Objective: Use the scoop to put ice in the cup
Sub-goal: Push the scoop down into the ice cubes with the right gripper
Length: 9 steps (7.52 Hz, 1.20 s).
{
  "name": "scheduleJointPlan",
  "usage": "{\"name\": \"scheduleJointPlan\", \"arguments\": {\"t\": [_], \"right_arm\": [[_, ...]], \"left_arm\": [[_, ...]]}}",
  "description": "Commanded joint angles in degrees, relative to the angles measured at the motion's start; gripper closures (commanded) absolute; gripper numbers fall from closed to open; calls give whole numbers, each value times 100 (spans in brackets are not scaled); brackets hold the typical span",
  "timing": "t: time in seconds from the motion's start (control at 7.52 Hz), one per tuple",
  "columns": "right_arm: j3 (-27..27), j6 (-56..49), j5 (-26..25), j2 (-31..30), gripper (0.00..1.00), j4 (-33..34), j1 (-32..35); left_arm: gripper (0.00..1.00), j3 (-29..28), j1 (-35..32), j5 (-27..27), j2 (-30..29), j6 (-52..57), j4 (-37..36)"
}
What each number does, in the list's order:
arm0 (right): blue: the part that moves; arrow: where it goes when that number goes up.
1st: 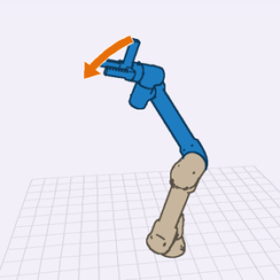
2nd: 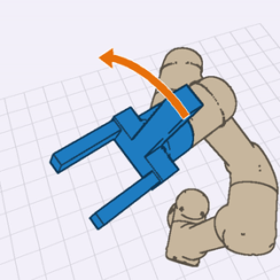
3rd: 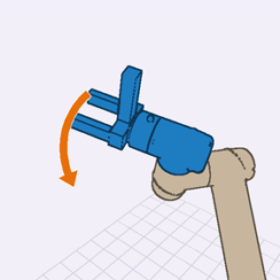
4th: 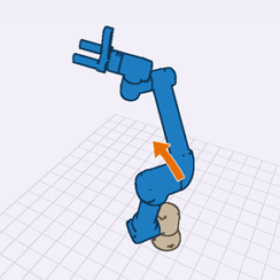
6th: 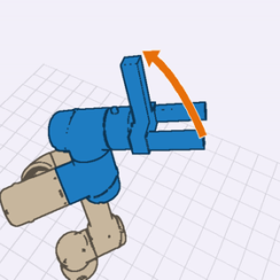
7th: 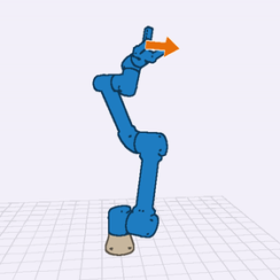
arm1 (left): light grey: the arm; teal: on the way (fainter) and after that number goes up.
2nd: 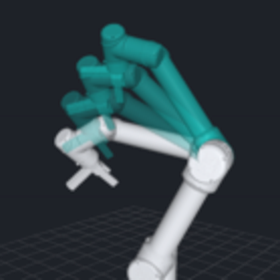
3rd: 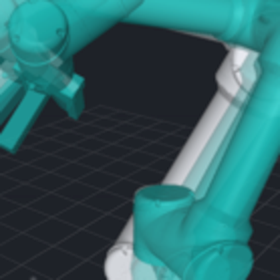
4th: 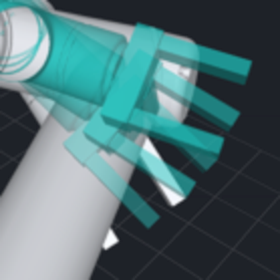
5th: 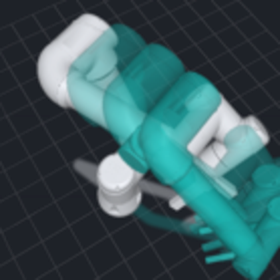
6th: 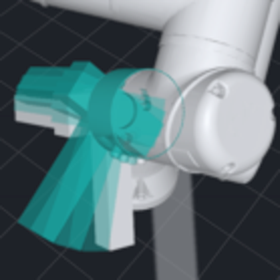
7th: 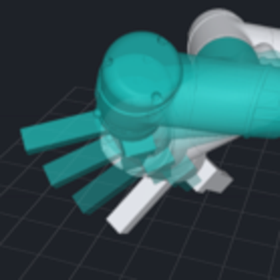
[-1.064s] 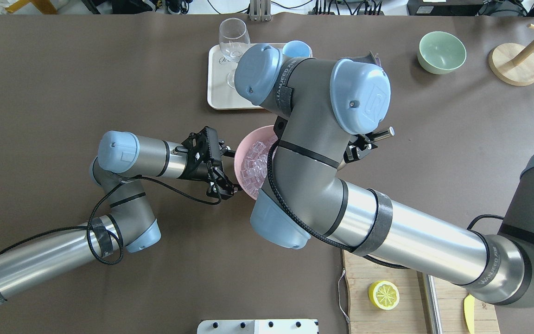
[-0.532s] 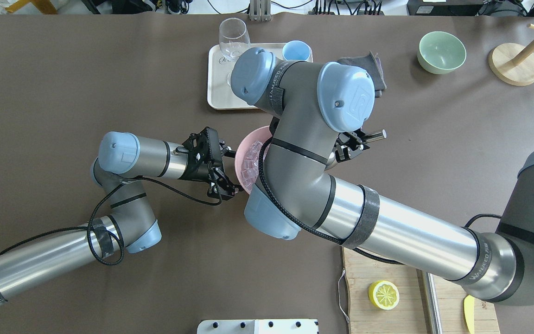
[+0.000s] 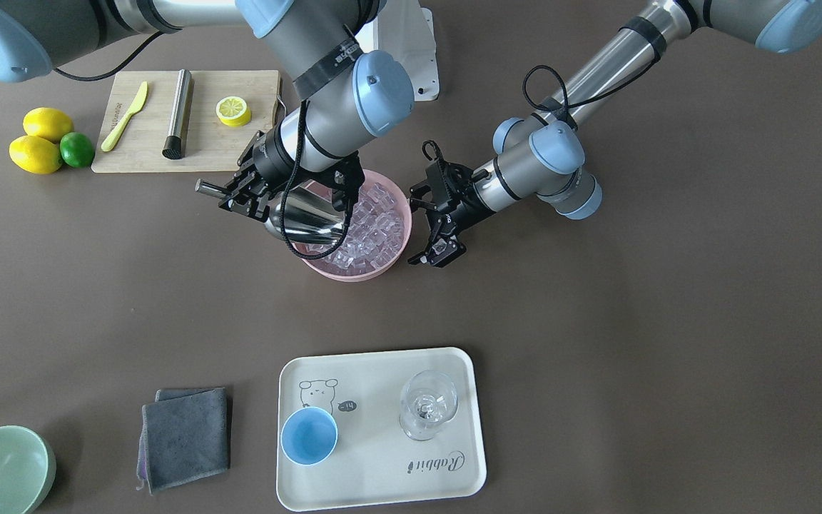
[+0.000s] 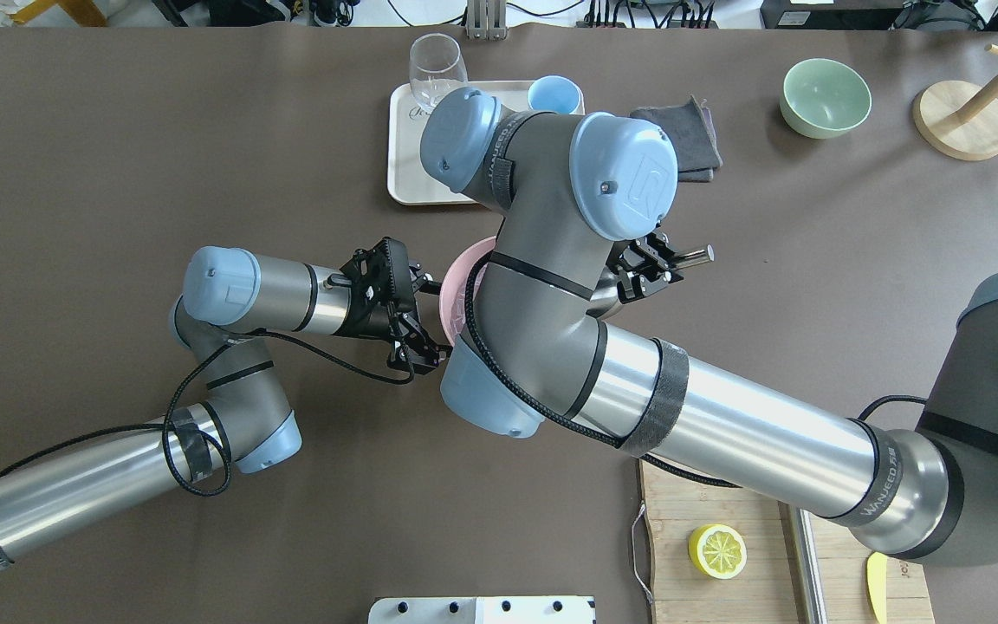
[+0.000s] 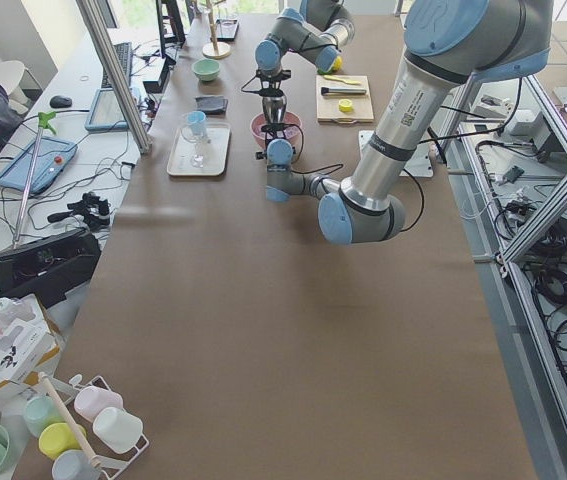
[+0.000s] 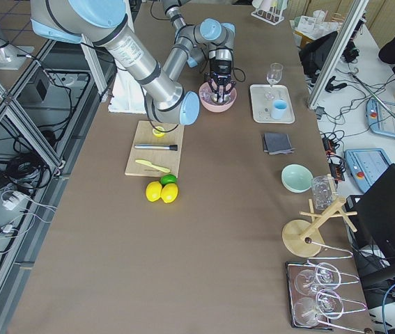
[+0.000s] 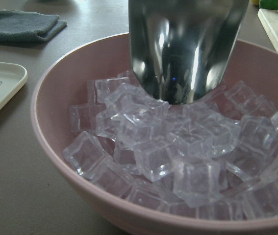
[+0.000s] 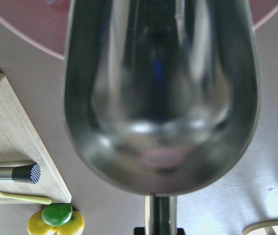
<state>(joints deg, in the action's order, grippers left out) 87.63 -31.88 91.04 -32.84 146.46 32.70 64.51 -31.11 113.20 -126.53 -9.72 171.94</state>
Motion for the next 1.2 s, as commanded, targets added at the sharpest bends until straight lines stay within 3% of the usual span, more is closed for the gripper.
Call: {"name": "scheduleJointPlan", "arguments": {"t": [0.0,0.27,0.8,1.06], "right_arm": [[524,-598,10,-2,100,416,0],[879,-767,-16,-11,100,690,17],[476,-759,-376,76,100,927,18],[2,-688,-525,278,100,928,26]], "left_arm": [[2,0,0,-9,-3,-21,85],[2,0,0,-35,6,-170,225],[2,-9,35,-131,6,-171,226],[2,0,61,-141,6,-171,226]]}}
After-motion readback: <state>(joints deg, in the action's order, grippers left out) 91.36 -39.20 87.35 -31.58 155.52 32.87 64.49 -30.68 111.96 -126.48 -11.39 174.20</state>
